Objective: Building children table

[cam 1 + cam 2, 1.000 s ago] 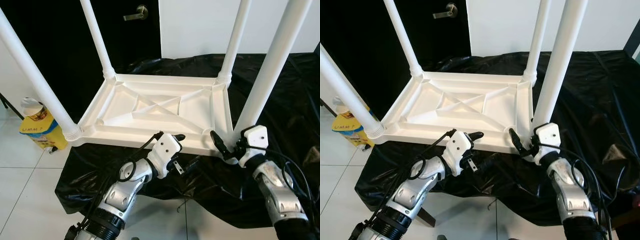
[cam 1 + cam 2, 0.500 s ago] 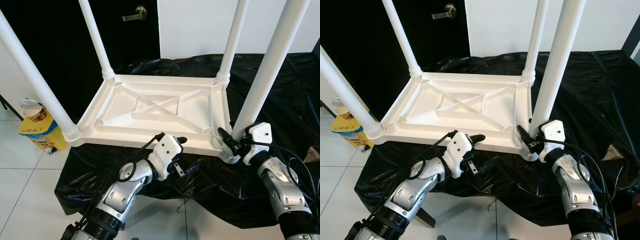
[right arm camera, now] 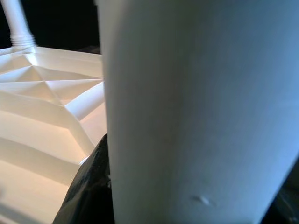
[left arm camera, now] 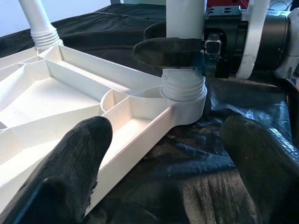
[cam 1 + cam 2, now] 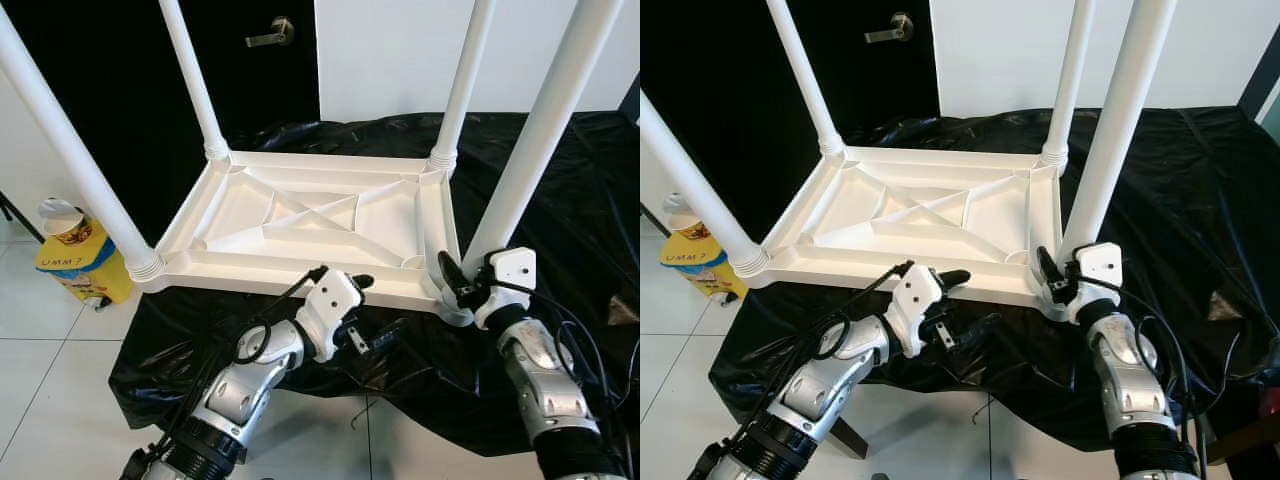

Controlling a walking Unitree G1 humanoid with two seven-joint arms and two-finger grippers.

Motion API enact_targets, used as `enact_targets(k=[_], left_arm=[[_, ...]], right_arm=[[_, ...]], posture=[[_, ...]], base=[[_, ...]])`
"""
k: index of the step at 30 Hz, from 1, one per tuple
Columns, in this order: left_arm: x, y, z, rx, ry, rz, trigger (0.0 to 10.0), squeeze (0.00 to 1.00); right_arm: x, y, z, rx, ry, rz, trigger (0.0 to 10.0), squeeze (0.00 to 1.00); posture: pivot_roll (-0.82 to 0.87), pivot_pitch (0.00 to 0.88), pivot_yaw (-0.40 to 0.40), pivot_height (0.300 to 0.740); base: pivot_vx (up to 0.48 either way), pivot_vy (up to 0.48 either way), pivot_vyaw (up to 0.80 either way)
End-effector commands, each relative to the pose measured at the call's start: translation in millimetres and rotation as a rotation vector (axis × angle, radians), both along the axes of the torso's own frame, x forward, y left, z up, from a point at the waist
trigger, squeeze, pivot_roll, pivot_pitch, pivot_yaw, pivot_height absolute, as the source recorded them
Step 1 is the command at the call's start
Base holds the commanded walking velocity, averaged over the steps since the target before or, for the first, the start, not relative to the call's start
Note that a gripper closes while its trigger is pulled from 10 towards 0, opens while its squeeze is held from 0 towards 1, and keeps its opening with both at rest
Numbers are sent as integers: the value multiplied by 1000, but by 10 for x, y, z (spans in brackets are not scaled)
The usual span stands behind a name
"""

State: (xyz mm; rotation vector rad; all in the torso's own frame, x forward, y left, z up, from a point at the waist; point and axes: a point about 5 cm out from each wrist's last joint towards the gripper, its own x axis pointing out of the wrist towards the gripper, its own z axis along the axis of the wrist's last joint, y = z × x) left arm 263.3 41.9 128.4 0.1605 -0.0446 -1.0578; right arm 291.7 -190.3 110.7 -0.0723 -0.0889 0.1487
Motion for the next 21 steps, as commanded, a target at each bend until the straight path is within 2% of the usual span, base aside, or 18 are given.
enact_targets(k=[1, 5, 7, 12, 14, 17, 21], left_arm=[[-41, -22, 17, 19, 4, -92, 10000, 0], [-38, -22, 22, 18, 2, -90, 10000, 0], [-38, -22, 22, 18, 2, -90, 10000, 0], [-15, -35, 40, 6, 0, -78, 10000, 0], [-18, -39, 38, 4, 2, -78, 10000, 0], [-23, -44, 34, 1, 4, -78, 10000, 0], [-23, -48, 30, 1, 5, -78, 10000, 0]], right_arm=[[-40, 23, -216, 21, 114, -51, 10000, 0], [-50, 80, -244, 39, 123, -145, 10000, 0], [-50, 80, -244, 39, 123, -145, 10000, 0], [-72, 230, -252, 110, 138, -382, 10000, 0], [-79, 298, -267, 119, 150, -394, 10000, 0], [-85, 431, -257, 122, 146, -337, 10000, 0], [-87, 421, -226, 119, 133, -336, 10000, 0]], posture=[[4, 0, 36, 740], [4, 0, 32, 740], [4, 0, 32, 740], [5, 0, 26, 740], [2, 0, 27, 740], [-5, 0, 27, 740], [-4, 0, 24, 740]], base=[[0, 0, 0], [0, 0, 0], [0, 0, 0], [0, 0, 0], [0, 0, 0], [0, 0, 0], [0, 0, 0]])
